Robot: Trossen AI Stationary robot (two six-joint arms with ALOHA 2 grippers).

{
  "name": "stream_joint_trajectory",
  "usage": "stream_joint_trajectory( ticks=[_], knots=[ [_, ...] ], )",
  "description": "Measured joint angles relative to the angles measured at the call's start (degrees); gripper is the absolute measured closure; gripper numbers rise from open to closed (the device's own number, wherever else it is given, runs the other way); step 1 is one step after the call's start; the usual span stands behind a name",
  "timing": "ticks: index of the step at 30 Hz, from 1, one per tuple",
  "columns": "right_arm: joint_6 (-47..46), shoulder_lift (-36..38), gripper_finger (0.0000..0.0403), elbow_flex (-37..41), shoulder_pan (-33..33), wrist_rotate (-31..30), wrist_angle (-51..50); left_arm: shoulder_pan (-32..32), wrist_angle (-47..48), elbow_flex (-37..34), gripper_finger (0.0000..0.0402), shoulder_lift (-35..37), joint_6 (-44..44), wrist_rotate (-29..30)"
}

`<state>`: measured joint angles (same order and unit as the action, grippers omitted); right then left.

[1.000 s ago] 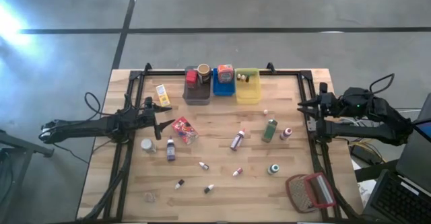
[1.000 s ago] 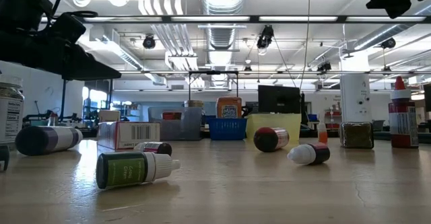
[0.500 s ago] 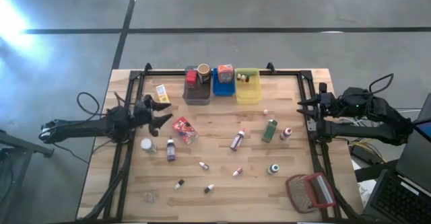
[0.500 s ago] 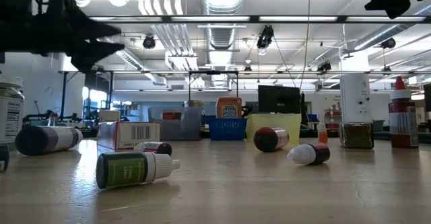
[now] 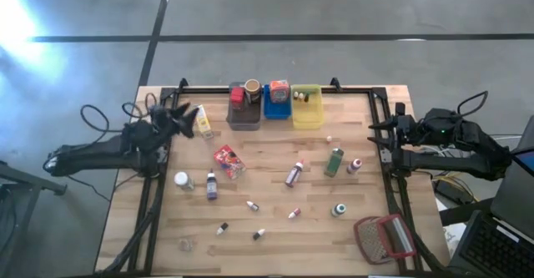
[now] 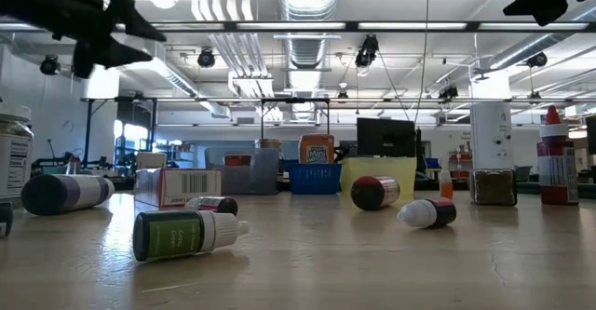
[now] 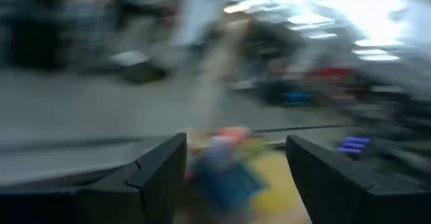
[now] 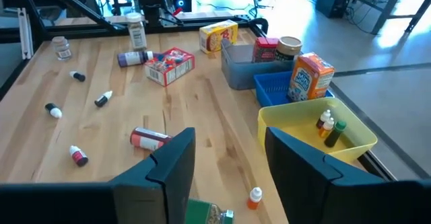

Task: Pick & Place Kitchen Items
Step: Put the yellow cereal box into the blue bin

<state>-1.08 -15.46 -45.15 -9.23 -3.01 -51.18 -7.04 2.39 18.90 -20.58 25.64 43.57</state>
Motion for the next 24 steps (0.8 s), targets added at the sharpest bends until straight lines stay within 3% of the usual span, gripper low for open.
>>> stream_joint_trajectory(
  ticks=[2,6,15,24],
  knots=[
    [0.00,0.00,0.0221,0.00,0.00,-0.02,0.00,-0.01,10.41,4.84,0.0142,-2.26,6.05,5.39],
    [0.00,0.00,0.0212,0.00,0.00,-0.02,0.00,-0.01,21.64,11.52,0.0142,-8.06,14.40,6.89],
    [0.00,0.00,0.0197,0.02,0.00,-0.02,0.00,-0.03,21.88,17.47,0.0143,-20.25,18.49,7.32],
    [0.00,0.00,0.0186,0.02,-0.02,-0.02,0.00,-0.84,24.88,20.20,0.0143,-24.43,21.53,7.07]
  ],
)
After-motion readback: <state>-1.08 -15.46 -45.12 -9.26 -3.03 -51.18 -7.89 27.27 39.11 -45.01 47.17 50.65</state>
